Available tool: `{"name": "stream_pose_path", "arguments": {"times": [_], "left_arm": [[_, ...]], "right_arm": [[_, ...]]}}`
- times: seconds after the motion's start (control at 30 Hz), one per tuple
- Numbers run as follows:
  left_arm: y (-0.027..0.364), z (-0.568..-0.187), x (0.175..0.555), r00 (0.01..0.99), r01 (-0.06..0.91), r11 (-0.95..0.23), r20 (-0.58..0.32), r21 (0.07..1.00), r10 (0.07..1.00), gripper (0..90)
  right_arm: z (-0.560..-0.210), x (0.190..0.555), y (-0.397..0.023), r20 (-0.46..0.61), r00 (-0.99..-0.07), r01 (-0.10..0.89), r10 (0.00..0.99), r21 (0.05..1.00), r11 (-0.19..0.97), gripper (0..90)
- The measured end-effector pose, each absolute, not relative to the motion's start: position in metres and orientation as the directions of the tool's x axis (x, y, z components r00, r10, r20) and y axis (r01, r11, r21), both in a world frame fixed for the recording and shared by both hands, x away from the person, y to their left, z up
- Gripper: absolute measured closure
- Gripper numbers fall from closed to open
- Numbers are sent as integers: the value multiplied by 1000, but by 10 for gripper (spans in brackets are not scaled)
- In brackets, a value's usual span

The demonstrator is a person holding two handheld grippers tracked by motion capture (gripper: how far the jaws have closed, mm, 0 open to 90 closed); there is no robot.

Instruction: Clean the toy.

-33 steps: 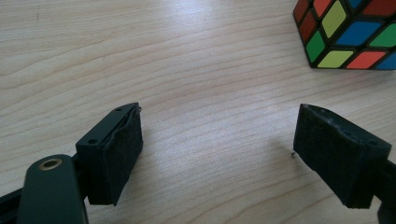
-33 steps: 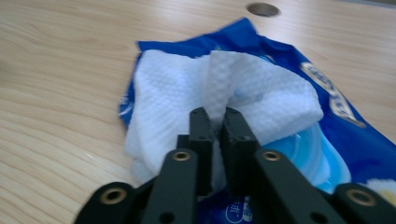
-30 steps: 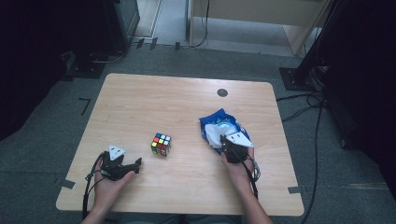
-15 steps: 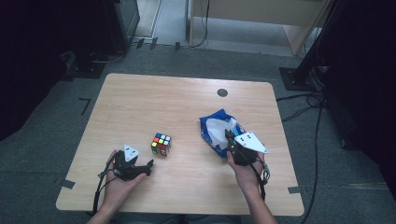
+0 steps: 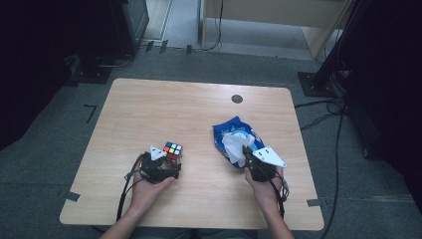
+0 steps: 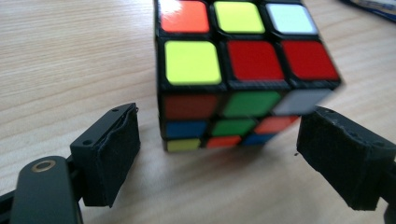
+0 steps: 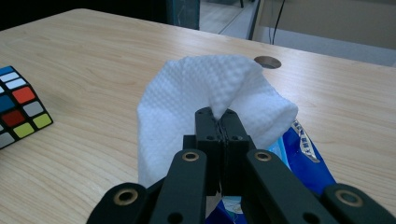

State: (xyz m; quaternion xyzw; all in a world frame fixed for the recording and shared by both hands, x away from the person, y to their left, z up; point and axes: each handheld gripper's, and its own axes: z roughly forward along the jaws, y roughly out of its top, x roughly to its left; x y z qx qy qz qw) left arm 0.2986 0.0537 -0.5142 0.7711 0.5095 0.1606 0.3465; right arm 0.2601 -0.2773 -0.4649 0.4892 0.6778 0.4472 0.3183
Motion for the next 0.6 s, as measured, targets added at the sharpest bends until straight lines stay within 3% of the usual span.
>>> {"name": "stream_pose_path", "arguments": {"times": [0.13, 0.23, 0.27, 0.33, 0.37, 0.6], "left_arm": [[44, -514, 306, 414, 680, -237, -96, 694, 905, 140], [33, -514, 311, 418, 671, -288, -28, 683, 908, 159], [32, -514, 312, 414, 667, -297, -9, 683, 910, 178], [35, -513, 314, 407, 656, -281, -14, 701, 914, 324], [37, -513, 314, 408, 657, -274, -25, 703, 913, 334], [42, -501, 302, 548, 559, -332, -38, 760, 835, 338]], "right_arm": [[-464, 260, -276, 15, -322, 376, 947, 920, 114, 897], [-463, 259, -273, 13, -329, 373, 944, 921, 117, 896], [-463, 258, -273, 11, -329, 370, 944, 921, 119, 896], [-461, 257, -272, 3, -338, 358, 941, 925, 125, 896], [-460, 256, -272, 1, -342, 352, 940, 927, 127, 896], [-448, 250, -269, 12, -379, 319, 925, 940, 119, 896]]}}
